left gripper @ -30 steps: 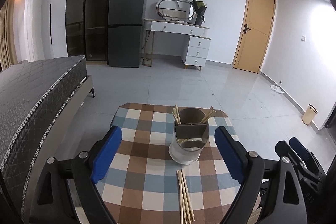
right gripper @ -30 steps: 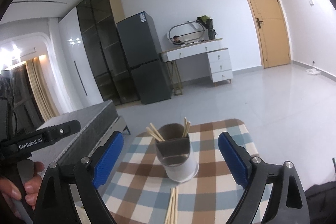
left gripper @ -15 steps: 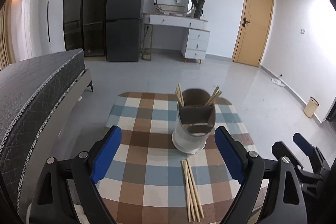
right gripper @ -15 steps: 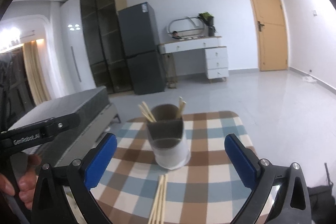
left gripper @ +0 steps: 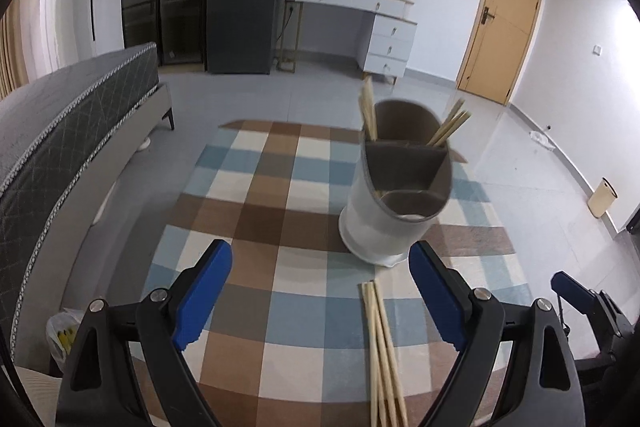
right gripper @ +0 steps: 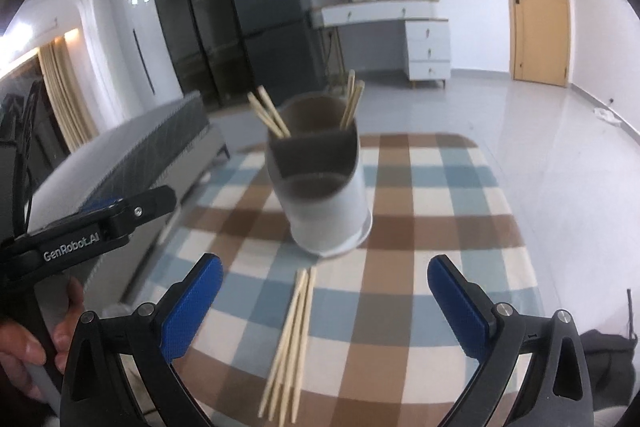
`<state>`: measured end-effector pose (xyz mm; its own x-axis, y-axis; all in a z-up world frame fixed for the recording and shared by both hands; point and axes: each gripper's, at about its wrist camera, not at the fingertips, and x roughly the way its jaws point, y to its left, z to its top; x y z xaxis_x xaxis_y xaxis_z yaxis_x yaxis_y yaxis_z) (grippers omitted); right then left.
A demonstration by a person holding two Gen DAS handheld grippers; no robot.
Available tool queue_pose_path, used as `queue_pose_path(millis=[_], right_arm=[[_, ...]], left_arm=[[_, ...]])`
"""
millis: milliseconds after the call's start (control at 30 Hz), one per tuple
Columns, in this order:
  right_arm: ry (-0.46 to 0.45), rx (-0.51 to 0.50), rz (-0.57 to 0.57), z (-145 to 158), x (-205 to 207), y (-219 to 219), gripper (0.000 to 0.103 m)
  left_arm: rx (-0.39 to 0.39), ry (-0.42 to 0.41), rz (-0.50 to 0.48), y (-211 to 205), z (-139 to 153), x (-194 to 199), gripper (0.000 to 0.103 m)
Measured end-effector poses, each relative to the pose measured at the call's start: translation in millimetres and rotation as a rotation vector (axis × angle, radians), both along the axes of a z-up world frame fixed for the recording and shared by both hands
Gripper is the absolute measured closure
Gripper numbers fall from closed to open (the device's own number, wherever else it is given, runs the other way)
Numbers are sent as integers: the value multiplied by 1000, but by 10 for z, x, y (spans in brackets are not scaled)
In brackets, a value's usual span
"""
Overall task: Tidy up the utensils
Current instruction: 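Withdraw both open grippers from the holder toward the chopstick bundle, then lower the right gripper to the chopstick pile and close on one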
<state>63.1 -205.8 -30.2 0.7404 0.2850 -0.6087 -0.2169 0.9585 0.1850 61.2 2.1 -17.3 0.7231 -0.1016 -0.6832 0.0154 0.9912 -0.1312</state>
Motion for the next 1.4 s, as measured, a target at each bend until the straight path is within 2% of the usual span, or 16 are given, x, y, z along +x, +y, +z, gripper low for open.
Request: queue_pose_path(millis=[133, 267, 400, 500, 567, 633, 733, 833, 967, 1033, 1067, 1233, 1333, 1400], right_arm=[[51, -15, -2, -158, 99, 16, 0], [125, -40, -6, -364, 254, 38, 3], [207, -57, 8, -569, 418, 88, 14], [283, -66, 25, -759, 567, 154, 19], [319, -65, 45, -844, 648, 200, 28], [346, -78, 60, -911, 715, 254, 31], [360, -73, 87, -985, 814, 330, 39], [367, -45, 114, -1020, 888, 394, 41], [382, -24, 144, -1068, 970, 489, 55], [382, -30, 158, -1093, 1014, 554, 56], [383, -31, 169, -1106, 1030, 594, 61], [393, -83, 202, -1189, 1085, 776, 73], [361, -139, 199, -1190, 1082, 840, 84], [352, -153, 203, -1200, 1076, 870, 86]], left_arm=[[8, 62, 28, 61, -199, 125, 16], [-13, 168, 86, 165, -413, 274, 16], [4, 227, 131, 240, -532, 364, 16], [-14, 259, 144, 296, -591, 392, 16], [-16, 278, 151, 321, -639, 426, 16], [-29, 303, 160, 352, -684, 446, 16], [-50, 345, 186, 416, -749, 471, 16], [-62, 365, 207, 482, -802, 513, 16], [-68, 380, 224, 534, -838, 520, 16], [-75, 387, 234, 568, -856, 528, 16], [-77, 391, 238, 582, -865, 531, 16], [-79, 399, 248, 614, -893, 545, 16], [-75, 403, 250, 619, -910, 545, 16], [-71, 403, 253, 625, -908, 541, 16]])
